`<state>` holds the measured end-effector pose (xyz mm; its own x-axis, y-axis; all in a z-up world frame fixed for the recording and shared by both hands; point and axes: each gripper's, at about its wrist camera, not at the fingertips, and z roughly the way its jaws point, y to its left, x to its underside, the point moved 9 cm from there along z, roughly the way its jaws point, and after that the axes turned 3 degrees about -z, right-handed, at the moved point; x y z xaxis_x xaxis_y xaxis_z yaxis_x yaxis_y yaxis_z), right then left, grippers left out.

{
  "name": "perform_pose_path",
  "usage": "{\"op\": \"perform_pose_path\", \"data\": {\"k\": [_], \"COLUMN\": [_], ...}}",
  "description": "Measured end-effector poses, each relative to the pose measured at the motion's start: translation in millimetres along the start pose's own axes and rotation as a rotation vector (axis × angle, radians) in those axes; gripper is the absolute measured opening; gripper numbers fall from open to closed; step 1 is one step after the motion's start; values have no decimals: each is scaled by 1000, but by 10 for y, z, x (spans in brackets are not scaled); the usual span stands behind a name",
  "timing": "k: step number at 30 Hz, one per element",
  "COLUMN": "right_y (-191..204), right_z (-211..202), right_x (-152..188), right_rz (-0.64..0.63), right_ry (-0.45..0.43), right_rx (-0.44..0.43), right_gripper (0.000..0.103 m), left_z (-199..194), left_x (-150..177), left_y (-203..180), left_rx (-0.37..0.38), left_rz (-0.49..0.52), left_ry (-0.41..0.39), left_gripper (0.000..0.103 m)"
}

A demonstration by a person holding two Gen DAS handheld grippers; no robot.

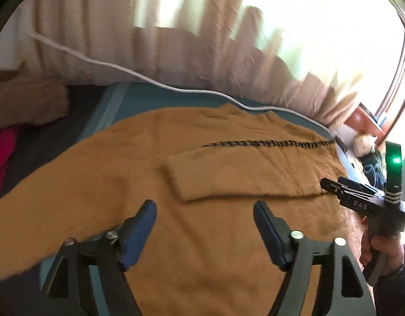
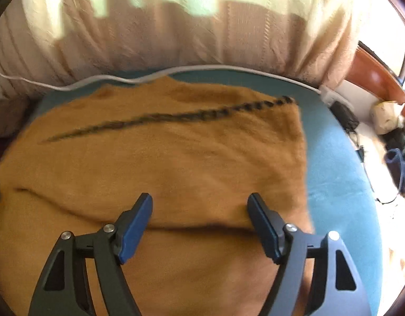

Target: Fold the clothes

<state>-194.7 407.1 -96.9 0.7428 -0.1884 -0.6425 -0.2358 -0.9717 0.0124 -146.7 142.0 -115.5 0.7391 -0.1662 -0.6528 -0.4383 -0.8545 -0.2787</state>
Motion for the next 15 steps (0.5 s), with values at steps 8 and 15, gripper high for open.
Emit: {"op": "perform_pose_path", "data": {"k": [8, 15], "right_y": [1646, 3270], "right_z": [-364, -614], "right_x": [81, 325], "right_rz": [-249, -527], "right_ry": [-39, -37], "right_rx": [-302, -520], "right_gripper": [78, 78], "left_z": [-784, -1574], "left_x": [369, 801], "left_y": [931, 2002], "left_rx": [-104, -274], "left_rz": [-124, -310], "left_ry": [-70, -155], "left_gripper": [79, 79]}}
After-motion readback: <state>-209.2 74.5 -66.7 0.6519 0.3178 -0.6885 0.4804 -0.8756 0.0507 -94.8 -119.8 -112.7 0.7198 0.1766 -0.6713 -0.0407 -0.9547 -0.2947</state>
